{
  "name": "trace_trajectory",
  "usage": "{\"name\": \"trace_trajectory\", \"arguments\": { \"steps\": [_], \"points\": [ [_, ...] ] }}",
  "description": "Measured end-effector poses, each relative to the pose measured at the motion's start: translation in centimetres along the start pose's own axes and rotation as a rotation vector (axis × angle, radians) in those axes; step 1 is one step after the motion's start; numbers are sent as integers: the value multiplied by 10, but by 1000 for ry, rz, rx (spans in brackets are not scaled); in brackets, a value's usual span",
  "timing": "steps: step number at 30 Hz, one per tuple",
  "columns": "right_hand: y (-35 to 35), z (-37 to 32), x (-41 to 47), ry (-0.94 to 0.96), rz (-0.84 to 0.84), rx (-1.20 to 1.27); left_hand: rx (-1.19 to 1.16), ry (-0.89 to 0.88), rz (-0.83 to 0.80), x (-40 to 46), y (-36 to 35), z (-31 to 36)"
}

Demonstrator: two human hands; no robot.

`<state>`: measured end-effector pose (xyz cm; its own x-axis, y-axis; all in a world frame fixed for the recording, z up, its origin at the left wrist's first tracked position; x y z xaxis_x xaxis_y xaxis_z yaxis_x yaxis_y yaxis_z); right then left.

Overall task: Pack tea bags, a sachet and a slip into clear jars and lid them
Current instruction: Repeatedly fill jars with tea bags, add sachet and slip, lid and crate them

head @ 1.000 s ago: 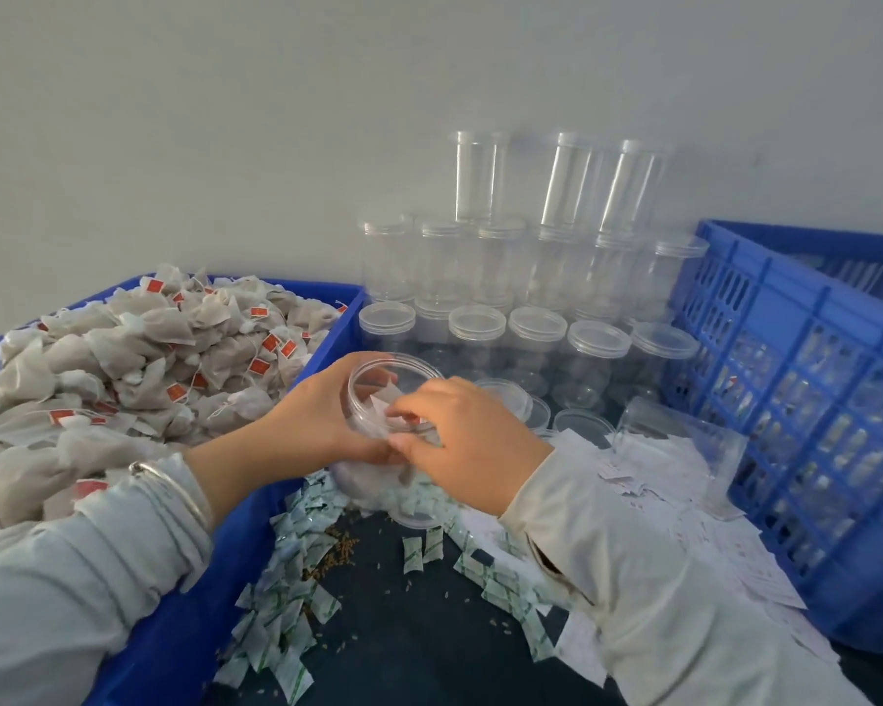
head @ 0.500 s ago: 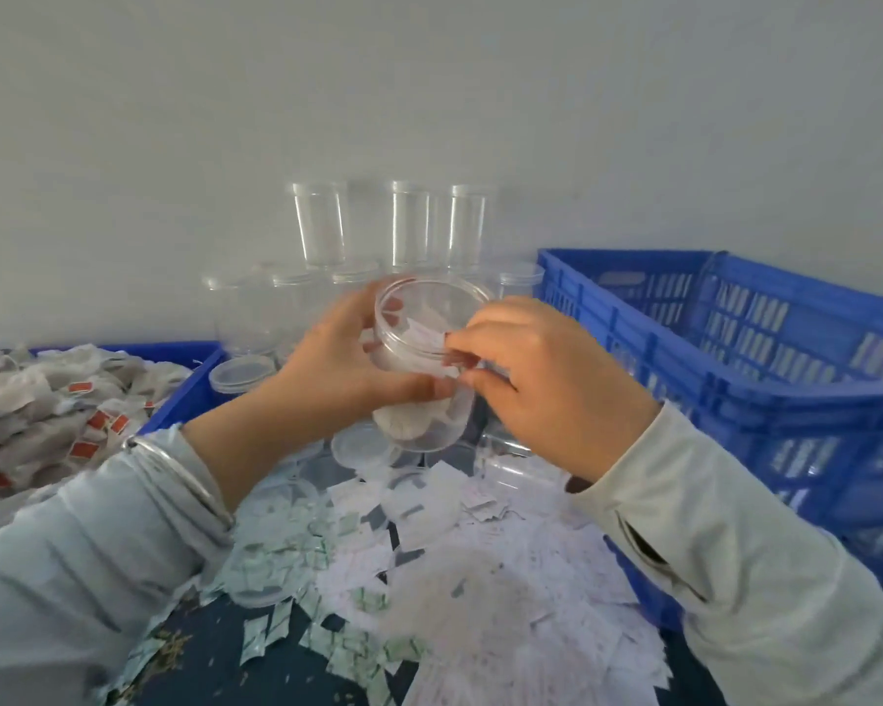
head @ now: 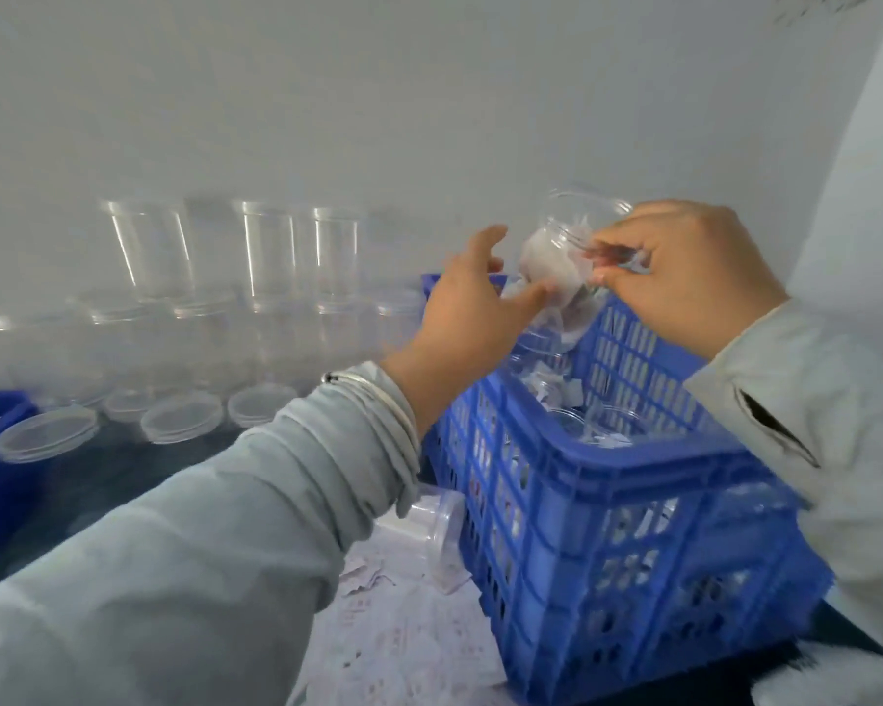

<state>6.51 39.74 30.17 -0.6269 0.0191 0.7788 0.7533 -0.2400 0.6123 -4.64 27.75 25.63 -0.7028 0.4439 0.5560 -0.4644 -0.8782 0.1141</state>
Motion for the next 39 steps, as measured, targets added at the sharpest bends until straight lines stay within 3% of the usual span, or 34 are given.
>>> {"name": "trace_trajectory", "arguments": {
  "steps": [3, 5, 10, 14, 18, 23, 26, 32, 39],
  "points": [
    [-30, 44, 13, -111, -159, -50, -38, 156, -54, 3, -20, -28],
    [-56, 67, 17, -129, -298, -147, 46, 157, -119, 7, -28, -41],
    [-105, 101, 26, -145, -591, -317, 457, 142, -261, 32, -43, -37],
    [-132, 115, 33, -137, -691, -532, 721, 150, -393, 35, -52, -43],
    [-163, 120, 29, -55, -731, -696, 698, 133, -341, 32, -50, -44],
    [-192, 121, 23, 25, -939, -528, 655, 108, -300, 31, -49, -44],
    [-183, 119, 29, 101, -888, -496, 624, 112, -286, 33, -48, -43],
    [-164, 105, 31, 52, -858, -392, 590, 107, -276, 32, -46, -43],
    [-117, 21, 51, -21, -623, -116, 333, 122, -91, 31, -40, -41]
  ]
}}
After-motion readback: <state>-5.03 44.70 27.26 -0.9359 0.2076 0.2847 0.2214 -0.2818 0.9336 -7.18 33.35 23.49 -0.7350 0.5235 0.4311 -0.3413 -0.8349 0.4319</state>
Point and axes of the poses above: each hand's wrist, its own x-axis towards the middle knuckle, its own y-axis out of the back of the hand, z = x × y, the point moved 2 cm from there along x, towards the middle knuckle, and after that the axes turned 14 degrees about -x, right-handed, at the moved point
